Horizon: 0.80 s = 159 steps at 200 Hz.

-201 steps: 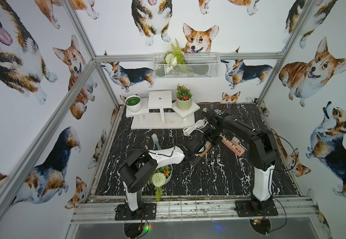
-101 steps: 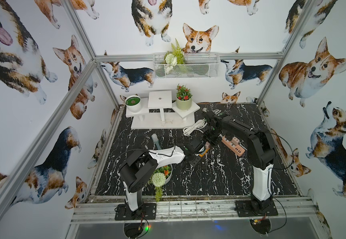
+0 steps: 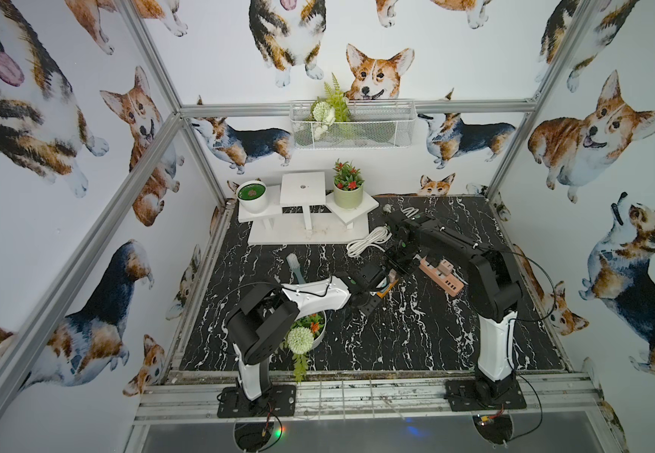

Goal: Pull the plug off the socket
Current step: Remove the plug from the socket.

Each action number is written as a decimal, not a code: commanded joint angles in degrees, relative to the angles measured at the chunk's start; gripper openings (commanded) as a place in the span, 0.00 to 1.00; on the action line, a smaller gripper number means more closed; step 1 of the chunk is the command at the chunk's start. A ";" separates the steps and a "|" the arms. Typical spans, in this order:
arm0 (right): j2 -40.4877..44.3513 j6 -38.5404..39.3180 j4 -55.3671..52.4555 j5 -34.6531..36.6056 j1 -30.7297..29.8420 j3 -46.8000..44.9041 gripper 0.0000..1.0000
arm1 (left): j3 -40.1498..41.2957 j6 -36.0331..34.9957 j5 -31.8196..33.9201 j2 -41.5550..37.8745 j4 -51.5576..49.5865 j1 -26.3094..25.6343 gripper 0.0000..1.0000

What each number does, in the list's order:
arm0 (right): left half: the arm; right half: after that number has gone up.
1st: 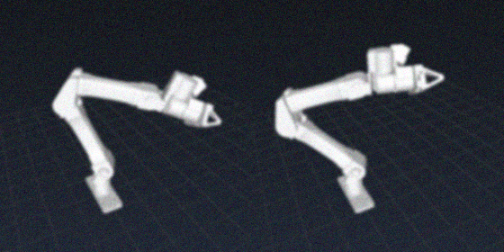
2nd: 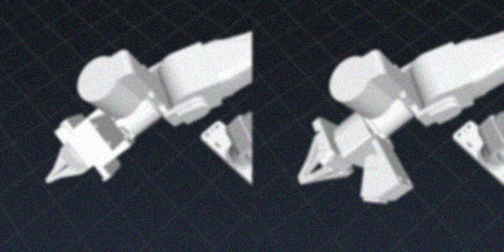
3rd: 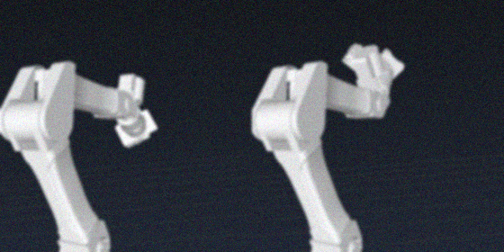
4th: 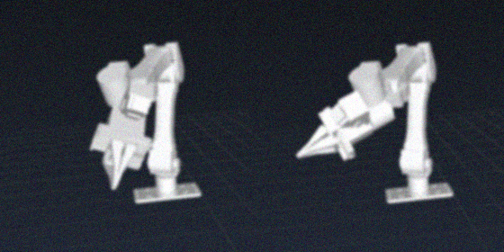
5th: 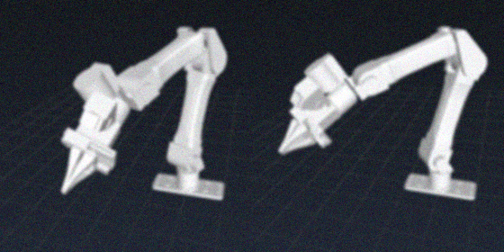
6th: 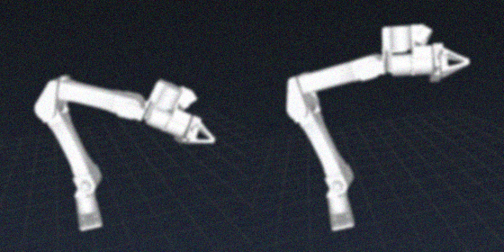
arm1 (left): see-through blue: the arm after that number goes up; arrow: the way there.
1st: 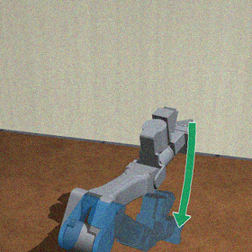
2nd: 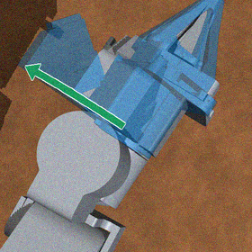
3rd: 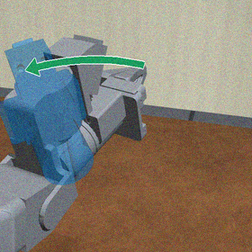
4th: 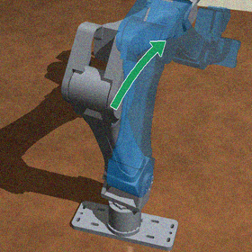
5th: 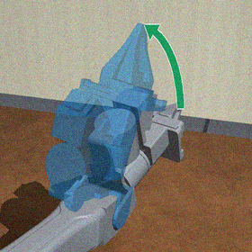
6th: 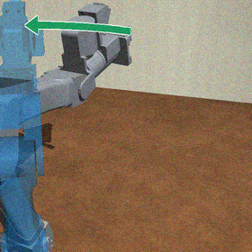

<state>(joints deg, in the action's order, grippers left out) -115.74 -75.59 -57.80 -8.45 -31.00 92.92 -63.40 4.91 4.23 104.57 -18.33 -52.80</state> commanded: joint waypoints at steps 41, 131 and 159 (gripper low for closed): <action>0.16 -3.09 -5.03 -0.49 -0.29 3.77 0.00 | 0.63 -0.95 -0.53 2.03 -5.49 0.08 0.00; -0.50 -3.47 -7.04 -1.65 -0.20 3.76 0.00 | -0.32 -0.87 0.15 2.85 -7.14 0.14 0.00; -1.03 -3.42 -5.24 -2.90 0.18 0.47 0.00 | -1.07 -0.42 0.25 1.82 -8.12 0.07 0.05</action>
<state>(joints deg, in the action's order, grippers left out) -116.16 -77.84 -61.60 -6.59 -30.96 95.85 -64.62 4.23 4.84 106.02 -17.78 -52.80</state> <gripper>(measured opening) 0.328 0.471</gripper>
